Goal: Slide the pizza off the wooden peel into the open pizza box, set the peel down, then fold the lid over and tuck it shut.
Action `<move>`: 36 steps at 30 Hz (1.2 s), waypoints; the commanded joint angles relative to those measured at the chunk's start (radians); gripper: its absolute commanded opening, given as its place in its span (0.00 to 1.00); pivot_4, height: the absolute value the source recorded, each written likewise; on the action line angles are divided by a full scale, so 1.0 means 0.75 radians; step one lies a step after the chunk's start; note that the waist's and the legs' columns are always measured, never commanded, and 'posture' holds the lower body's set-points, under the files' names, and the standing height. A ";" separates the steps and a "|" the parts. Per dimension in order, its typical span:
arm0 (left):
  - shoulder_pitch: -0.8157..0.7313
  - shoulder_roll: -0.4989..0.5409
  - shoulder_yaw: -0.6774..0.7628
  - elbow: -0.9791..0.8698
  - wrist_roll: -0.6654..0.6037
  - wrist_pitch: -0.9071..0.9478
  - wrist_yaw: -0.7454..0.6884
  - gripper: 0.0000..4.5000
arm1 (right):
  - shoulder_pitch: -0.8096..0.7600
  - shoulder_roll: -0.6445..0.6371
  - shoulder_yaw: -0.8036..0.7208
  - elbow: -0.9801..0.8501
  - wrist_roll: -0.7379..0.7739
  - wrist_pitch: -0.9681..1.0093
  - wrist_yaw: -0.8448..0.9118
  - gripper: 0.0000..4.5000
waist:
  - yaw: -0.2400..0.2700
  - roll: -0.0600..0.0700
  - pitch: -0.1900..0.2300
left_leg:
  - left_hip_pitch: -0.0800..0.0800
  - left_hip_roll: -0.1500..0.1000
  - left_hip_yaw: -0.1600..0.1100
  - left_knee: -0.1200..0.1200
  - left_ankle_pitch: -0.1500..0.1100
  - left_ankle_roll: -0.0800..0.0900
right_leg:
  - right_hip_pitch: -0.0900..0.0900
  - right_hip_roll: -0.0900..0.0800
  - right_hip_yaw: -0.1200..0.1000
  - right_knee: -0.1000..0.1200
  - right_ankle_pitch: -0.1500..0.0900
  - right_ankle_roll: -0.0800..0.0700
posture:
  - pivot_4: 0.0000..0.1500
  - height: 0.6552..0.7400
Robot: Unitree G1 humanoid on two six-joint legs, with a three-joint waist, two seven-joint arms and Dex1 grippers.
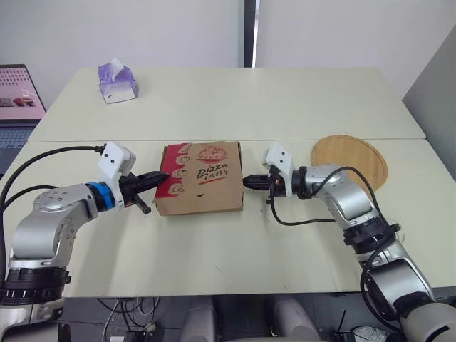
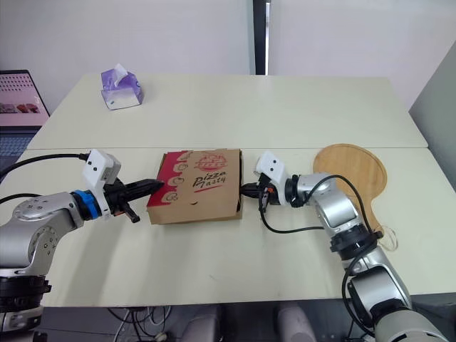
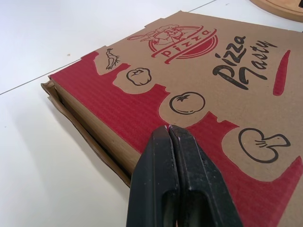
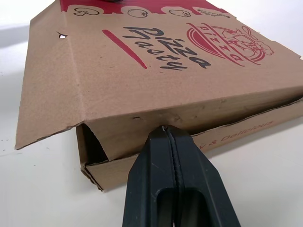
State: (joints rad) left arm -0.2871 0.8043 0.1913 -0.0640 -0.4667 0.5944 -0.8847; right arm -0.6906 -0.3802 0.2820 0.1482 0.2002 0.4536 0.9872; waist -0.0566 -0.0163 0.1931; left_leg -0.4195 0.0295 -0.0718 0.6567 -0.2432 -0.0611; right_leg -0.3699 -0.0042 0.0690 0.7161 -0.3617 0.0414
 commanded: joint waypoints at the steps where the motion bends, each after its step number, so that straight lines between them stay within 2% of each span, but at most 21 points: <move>1: -0.007 -0.003 -0.012 0.010 0.015 -0.027 -0.011 0.00 | -0.014 -0.055 -0.051 -0.026 -0.034 -0.121 -0.003 0.13 | 0.001 0.000 0.000 | 0.000 0.000 0.000 0.000 0.000 0.000 | 0.000 0.000 0.000 0.000 0.000 0.000 | 1.00 1.00; 2: -0.008 -0.003 -0.014 0.012 0.016 -0.029 -0.013 0.00 | -0.017 -0.070 -0.057 -0.018 -0.045 -0.157 -0.001 0.19 | 0.001 0.000 0.000 | 0.000 0.000 0.000 0.000 0.000 0.000 | 0.000 0.000 0.000 0.000 0.000 0.000 | 1.00 1.00; 7: -0.016 0.002 -0.027 0.035 0.030 -0.051 -0.033 0.00 | -0.023 -0.120 -0.095 -0.087 0.006 -0.316 0.098 0.59 | 0.000 0.000 0.000 | 0.000 0.000 0.000 0.001 0.000 0.000 | 0.000 0.000 0.000 0.000 0.000 0.000 | 1.00 1.00; 12: -0.032 0.003 -0.038 0.063 0.051 -0.075 -0.044 0.00 | -0.006 -0.132 -0.054 -0.201 0.033 -0.342 0.200 1.00 | 0.001 0.000 0.000 | 0.000 0.000 0.000 0.001 0.000 0.000 | 0.001 0.000 0.000 0.000 0.000 0.000 | 1.00 1.00; 22: -0.032 0.002 -0.044 0.052 0.057 -0.077 -0.045 0.00 | -0.008 -0.053 0.092 -0.178 -0.127 -0.375 0.115 1.00 | 0.001 0.000 0.000 | 0.000 0.000 0.000 0.002 0.000 0.000 | 0.001 0.000 0.000 0.001 0.000 0.000 | 1.00 1.00; 36: -0.027 -0.001 -0.043 0.052 0.060 -0.086 -0.048 0.00 | -0.046 0.024 0.091 -0.046 -0.235 -0.477 0.001 1.00 | 0.000 0.000 0.000 | 0.000 0.000 0.000 0.003 0.000 0.000 | 0.001 0.000 0.000 0.001 0.000 0.000 | 1.00 1.00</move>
State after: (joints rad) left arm -0.3082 0.7998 0.1612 -0.0205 -0.4296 0.5372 -0.9154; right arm -0.7008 -0.3685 0.3761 0.1240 0.0223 0.1160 1.0026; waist -0.0563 -0.0164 0.1931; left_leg -0.4194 0.0295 -0.0721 0.6587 -0.2432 -0.0610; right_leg -0.3692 -0.0041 0.0687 0.7169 -0.3617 0.0414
